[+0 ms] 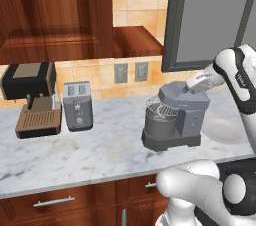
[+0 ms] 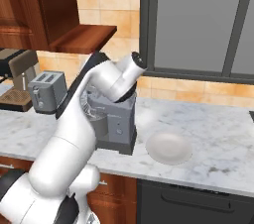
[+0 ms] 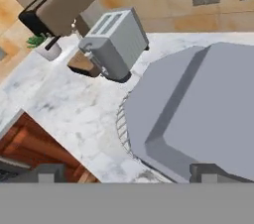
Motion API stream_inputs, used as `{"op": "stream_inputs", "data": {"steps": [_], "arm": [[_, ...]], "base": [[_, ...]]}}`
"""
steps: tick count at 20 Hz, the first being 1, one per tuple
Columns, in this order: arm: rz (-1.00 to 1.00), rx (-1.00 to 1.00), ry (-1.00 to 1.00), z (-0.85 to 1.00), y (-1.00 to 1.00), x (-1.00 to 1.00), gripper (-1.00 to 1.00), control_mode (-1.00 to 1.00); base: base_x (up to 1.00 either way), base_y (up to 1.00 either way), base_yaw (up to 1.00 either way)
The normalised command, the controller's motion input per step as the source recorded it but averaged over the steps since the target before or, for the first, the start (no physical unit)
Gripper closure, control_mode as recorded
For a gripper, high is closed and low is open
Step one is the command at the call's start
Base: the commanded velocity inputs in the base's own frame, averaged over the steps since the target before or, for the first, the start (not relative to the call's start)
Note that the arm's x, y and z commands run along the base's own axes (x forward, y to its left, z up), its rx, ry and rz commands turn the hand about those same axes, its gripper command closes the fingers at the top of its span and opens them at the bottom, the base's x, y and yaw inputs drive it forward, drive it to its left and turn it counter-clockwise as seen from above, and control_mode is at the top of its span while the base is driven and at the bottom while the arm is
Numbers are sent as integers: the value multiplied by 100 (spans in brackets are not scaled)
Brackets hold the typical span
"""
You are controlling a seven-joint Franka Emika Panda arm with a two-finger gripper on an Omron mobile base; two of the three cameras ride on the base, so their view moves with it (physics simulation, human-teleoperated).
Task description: Add butter and sugar cubes to the stand mixer bowl and then turn on the stand mixer to begin making frosting.
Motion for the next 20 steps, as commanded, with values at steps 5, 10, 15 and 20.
{"op": "stream_inputs", "data": {"steps": [5,10,15,20], "arm": [[-3,-46,0,-63,100,-7,-100,-100],[-5,-41,3,-53,98,-3,-100,-100],[-6,-12,-16,43,14,-80,-100,-100],[-10,0,-20,87,-44,-100,-100,-100]], "base": [[0,0,0],[0,0,0],[0,0,0],[0,0,0]]}}
